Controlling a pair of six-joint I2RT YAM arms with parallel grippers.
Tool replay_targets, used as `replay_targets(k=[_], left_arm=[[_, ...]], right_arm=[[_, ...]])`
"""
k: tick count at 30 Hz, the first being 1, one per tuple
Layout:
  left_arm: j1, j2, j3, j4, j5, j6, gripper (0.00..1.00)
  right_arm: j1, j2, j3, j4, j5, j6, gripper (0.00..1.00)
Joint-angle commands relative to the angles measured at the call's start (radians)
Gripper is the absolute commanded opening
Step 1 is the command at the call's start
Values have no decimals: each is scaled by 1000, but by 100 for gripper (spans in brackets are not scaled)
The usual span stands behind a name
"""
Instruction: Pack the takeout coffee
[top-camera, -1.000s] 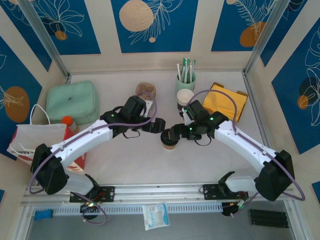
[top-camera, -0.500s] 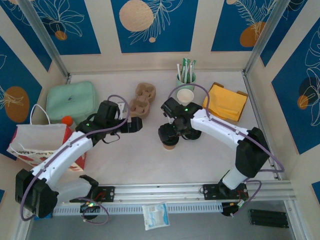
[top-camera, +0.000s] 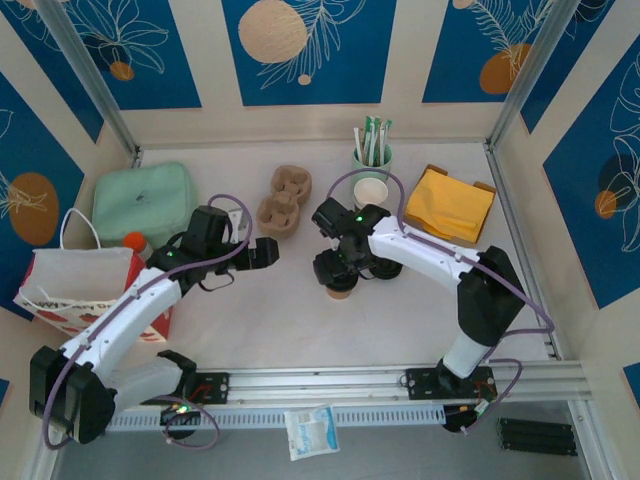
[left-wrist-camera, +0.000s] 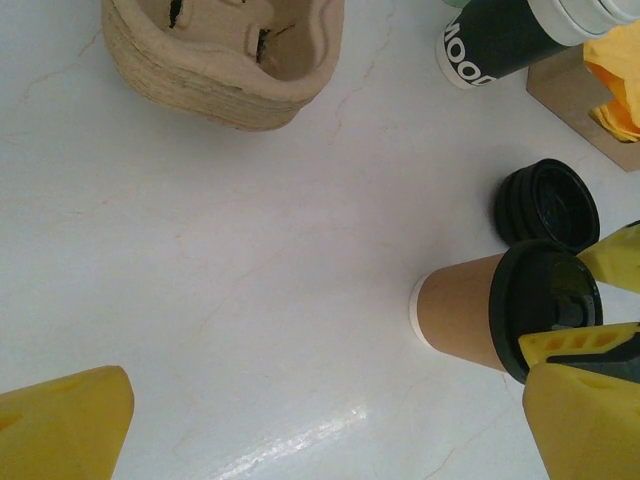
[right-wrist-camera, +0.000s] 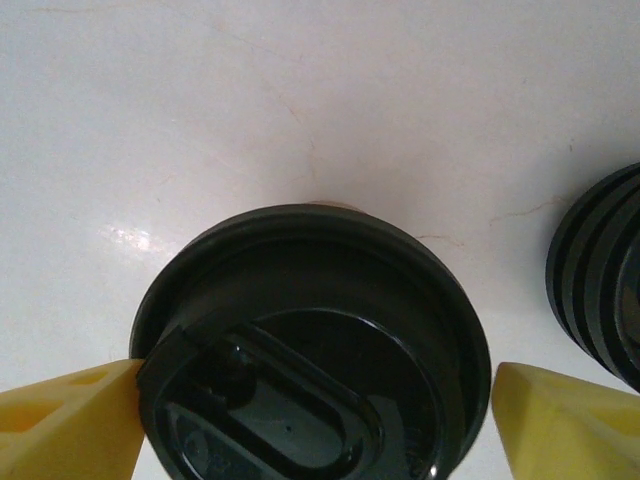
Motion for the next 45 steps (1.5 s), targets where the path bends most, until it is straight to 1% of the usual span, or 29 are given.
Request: replay_targets(k=[1,5,11,15,22,28,31,35,37,41,45], left_arm=[[16,-21,-8,12,29,-13,99],[19,-24,-10,11,30,-14,99],[21,-30,-14,11,32,-18,99],[22,-32,-13,13,41,-23,99],[22,-28,2,18,70,-32,99],[20,-28,16,43,128,-40,99],[19,-27,18,56,145,-51,99],[16,-22,23,64,158,-58,99],[11,-17,30,68,164,-59,99],[-9,-2,54,71,166,-62,99],[-44,18,76,78,157,-65,100]], right_arm=[[8,15,4,-12,3,-9,83],[13,23,-17,3,-8,-5,77],[33,43,-80,34,-5,17,75],[48,46,-96,34,10,23,72],[45,-50,-13,-11,35,24,69],[-7,-176,48,-39,32,34,67],[-48,-234,47,-41,12,37,66],[-121,-310,36,-60,14,36,66],[-181,-350,25,-68,9,31,66],[-348,-427,-2,-82,-19,24,66],[-507,-458,-33,-97,-14,7,66]])
